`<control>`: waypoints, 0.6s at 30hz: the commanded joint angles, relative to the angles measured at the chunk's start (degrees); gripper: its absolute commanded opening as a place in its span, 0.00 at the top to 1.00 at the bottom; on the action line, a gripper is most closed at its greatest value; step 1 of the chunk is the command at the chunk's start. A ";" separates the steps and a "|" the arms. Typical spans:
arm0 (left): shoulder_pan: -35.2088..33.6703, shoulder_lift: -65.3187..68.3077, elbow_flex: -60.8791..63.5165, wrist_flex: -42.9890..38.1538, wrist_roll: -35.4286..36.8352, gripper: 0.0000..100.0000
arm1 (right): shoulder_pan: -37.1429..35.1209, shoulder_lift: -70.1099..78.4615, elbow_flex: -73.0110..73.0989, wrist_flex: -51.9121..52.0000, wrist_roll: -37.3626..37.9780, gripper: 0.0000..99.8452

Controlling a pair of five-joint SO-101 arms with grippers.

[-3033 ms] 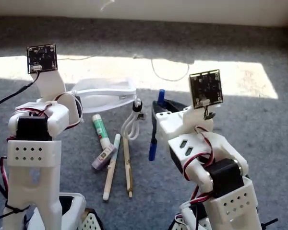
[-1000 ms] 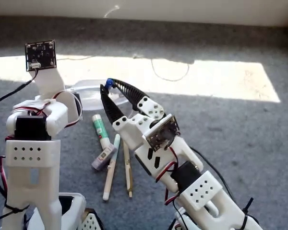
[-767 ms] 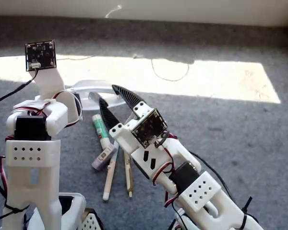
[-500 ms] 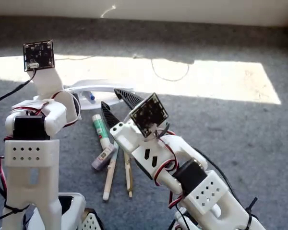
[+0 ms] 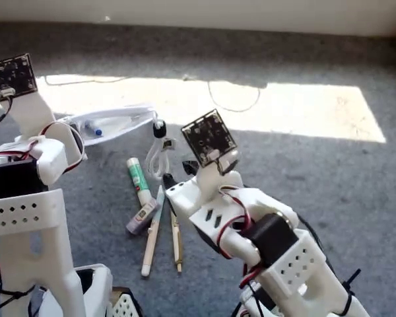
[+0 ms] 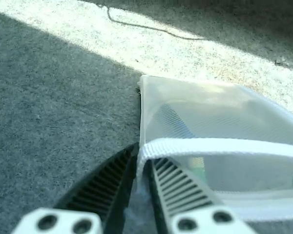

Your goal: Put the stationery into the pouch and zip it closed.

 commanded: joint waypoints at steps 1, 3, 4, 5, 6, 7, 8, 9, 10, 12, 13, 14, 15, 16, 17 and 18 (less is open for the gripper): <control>-3.30 -0.48 -3.47 -0.88 -0.70 0.99 | 0.84 8.66 -4.09 0.48 -3.60 0.86; -4.53 -0.48 -3.38 -0.88 -0.70 0.99 | 0.84 13.93 -4.26 0.40 -5.36 0.86; -5.05 -0.48 -3.38 -0.70 -0.70 0.99 | 0.84 16.31 -4.26 0.40 -6.07 0.86; -5.41 -0.48 -3.38 -0.09 -0.70 0.99 | 0.84 18.51 -4.26 0.40 -6.68 0.86; -5.67 -0.48 -3.38 0.26 -0.70 0.99 | 0.84 20.53 -4.26 0.40 -7.12 0.86; -5.67 -0.48 -3.38 0.35 -0.70 0.99 | 0.84 22.46 -4.26 0.31 -7.38 0.86; -5.67 -0.48 -3.21 0.35 -0.70 0.99 | 0.84 24.13 -4.35 0.22 -7.74 0.86; -5.67 -0.48 -3.03 0.35 -0.79 0.99 | 0.84 25.63 -4.35 0.13 -7.74 0.86; -5.67 -0.48 -2.95 0.35 -0.79 0.99 | 0.84 27.12 -4.35 -0.22 -7.74 0.86; -5.67 -0.48 -2.95 0.35 -0.79 0.99 | 0.84 29.58 -4.35 -2.42 -7.74 0.86; -5.67 -0.48 -2.95 0.35 -0.79 0.99 | 0.84 30.73 -4.35 -3.47 -7.74 0.86; -5.67 -0.48 -2.86 0.35 -0.79 0.99 | 0.84 31.87 -4.35 -4.44 -7.74 0.86; -5.67 -0.48 -2.86 0.35 -0.79 0.99 | 0.84 32.75 -4.35 -5.41 -7.74 0.86; -5.67 -0.48 -2.86 0.35 -0.79 0.99 | 0.84 33.80 -4.35 -6.11 -7.74 0.86; -5.67 -0.48 -2.86 0.35 -0.79 0.99 | 0.84 34.68 -4.35 -6.81 -7.74 0.86; -5.67 -0.48 -2.86 0.35 -0.79 0.99 | 0.84 35.65 -4.35 -7.69 -7.74 0.86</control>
